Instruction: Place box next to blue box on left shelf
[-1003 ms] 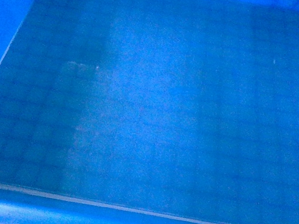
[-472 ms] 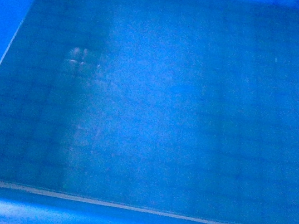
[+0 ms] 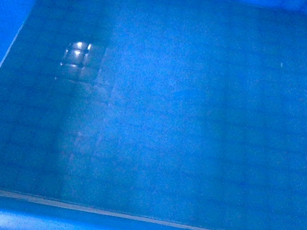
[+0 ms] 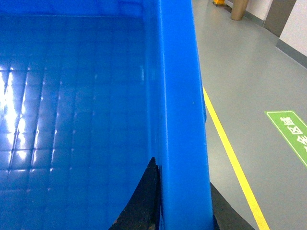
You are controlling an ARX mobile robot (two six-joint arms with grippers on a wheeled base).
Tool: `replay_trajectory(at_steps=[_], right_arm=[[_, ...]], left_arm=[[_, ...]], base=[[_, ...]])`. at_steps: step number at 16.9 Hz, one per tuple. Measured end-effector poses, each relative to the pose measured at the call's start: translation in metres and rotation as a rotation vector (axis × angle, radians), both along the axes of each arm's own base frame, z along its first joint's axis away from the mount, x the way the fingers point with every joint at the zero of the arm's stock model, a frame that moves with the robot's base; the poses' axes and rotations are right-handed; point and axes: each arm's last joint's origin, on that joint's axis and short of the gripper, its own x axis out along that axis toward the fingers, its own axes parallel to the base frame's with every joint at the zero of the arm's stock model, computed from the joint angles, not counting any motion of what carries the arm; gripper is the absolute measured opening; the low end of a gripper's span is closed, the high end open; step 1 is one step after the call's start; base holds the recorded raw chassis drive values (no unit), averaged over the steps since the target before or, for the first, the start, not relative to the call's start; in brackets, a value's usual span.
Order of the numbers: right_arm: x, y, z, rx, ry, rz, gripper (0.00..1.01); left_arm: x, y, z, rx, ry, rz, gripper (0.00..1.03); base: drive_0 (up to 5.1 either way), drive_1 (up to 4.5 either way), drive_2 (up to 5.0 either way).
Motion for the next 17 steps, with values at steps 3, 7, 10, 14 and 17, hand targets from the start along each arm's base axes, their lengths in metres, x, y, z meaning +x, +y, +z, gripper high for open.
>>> replay_trajectory(at_steps=[3, 7, 10, 14, 17], right_arm=[[0.0, 0.0, 0.0004, 0.001, -0.003, 0.0, 0.1], [0.0, -0.0001, 0.0004, 0.001, -0.004, 0.0, 0.1], [0.0, -0.0001, -0.0001, 0.001, -0.001, 0.0, 0.1], [0.0, -0.0001, 0.0001, 0.001, -0.002, 0.0, 0.1], [0.0002, 0.0, -0.0004, 0.0, 0.001, 0.0, 0.1]], left_arm=[[0.0, 0.0, 0.0005, -0.002, -0.005, 0.0, 0.1], [0.0, 0.0, 0.0004, -0.001, -0.004, 0.001, 0.1], [0.0, 0.0, 0.0003, -0.001, -0.002, 0.0, 0.1], [0.0, 0.0, 0.0005, -0.002, -0.005, 0.0, 0.1], [-0.0001, -0.0001, 0.0002, 0.0, -0.001, 0.001, 0.1]], base=[[-0.1, 4.17, -4.4], [0.0, 4.28, -4.3], [0.0, 4.29, -4.3], [0.0, 4.29, -4.3], [0.2, 4.46, -4.1]])
